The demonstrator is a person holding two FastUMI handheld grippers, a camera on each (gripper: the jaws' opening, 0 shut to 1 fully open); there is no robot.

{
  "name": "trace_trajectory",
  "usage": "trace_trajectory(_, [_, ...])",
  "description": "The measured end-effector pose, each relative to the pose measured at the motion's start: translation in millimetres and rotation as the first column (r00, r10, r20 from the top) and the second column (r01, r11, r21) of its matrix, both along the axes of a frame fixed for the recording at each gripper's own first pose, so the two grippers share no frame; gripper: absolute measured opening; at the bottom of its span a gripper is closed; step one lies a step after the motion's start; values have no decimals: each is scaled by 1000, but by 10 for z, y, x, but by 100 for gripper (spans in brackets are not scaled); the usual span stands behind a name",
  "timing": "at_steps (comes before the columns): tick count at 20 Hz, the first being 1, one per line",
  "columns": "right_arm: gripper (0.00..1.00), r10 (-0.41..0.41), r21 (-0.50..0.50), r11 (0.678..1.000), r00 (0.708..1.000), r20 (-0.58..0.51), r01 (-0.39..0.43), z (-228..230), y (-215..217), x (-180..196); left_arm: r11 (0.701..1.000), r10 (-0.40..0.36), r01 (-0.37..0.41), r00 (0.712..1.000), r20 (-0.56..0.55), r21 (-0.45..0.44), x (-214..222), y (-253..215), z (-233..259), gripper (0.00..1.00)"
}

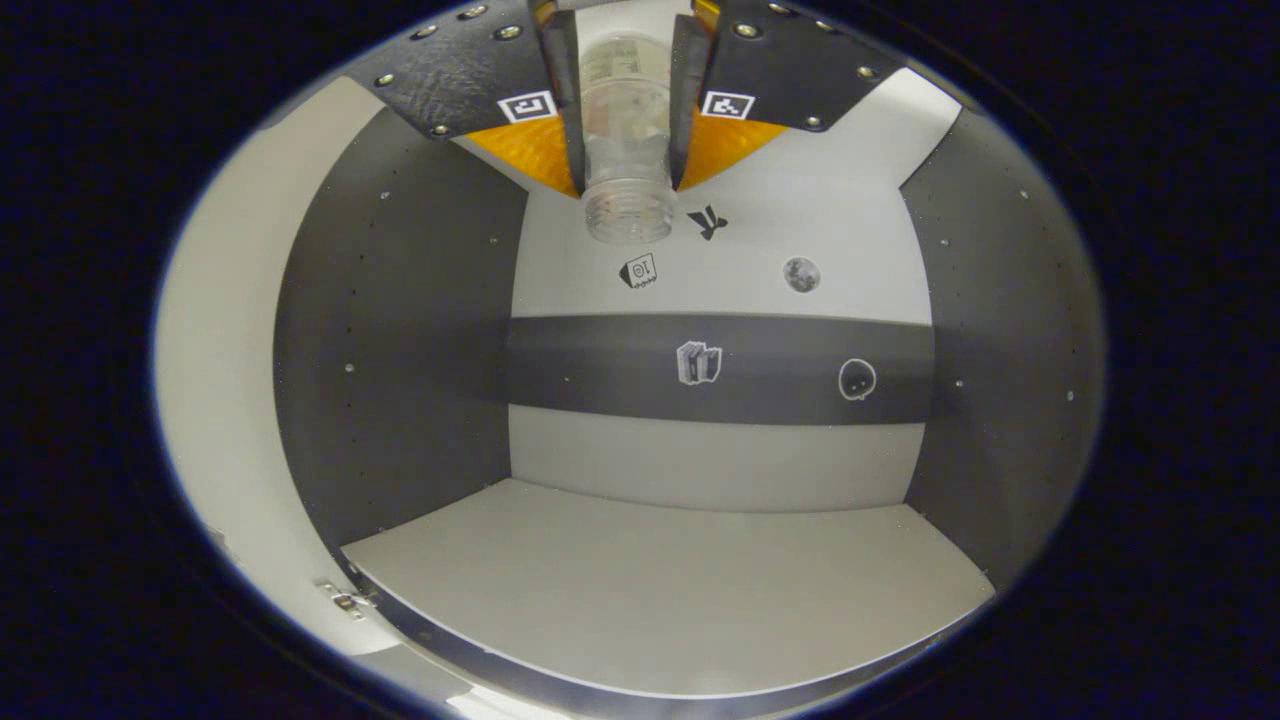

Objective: Grasp the bottle in the cabinet with the left hand and place it on the coaster, then close the right door with the right hand and the left door with the left hand.

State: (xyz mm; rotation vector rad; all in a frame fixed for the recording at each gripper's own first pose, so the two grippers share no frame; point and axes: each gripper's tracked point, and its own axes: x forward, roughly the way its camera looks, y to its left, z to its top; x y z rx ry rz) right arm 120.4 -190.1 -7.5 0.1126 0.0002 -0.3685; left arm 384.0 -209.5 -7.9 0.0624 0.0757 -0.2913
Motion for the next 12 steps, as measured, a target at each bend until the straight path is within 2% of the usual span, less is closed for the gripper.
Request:
trace_trajectory(1, [100, 9, -2, 1000, 1000, 0, -9, 5, 25, 4, 1000, -5, 5, 1000, 17, 0, -74, 19, 85, 30])
trace_trajectory(2, [100, 17, -5, 1000, 1000, 1, -17, 16, 36, 17, 1000, -17, 17, 999, 28, -12, -166, 10, 169, 37])
trace_trajectory(7, [99, 58, -22, 998, 998, 3, -58, 101, 125, 7, 992, -93, 97, 994, 53, -78, -811, 82, 528, 37])
trace_trajectory(11, [99, 85, -21, 996, 996, 8, -85, 160, 209, -35, 984, -134, 139, 990, 52, -112, -1459, 167, 571, 37])
trace_trajectory(12, [99, 89, -23, 996, 996, 11, -89, 174, 232, -57, 983, -142, 147, 989, 51, -114, -1608, 197, 514, 44])
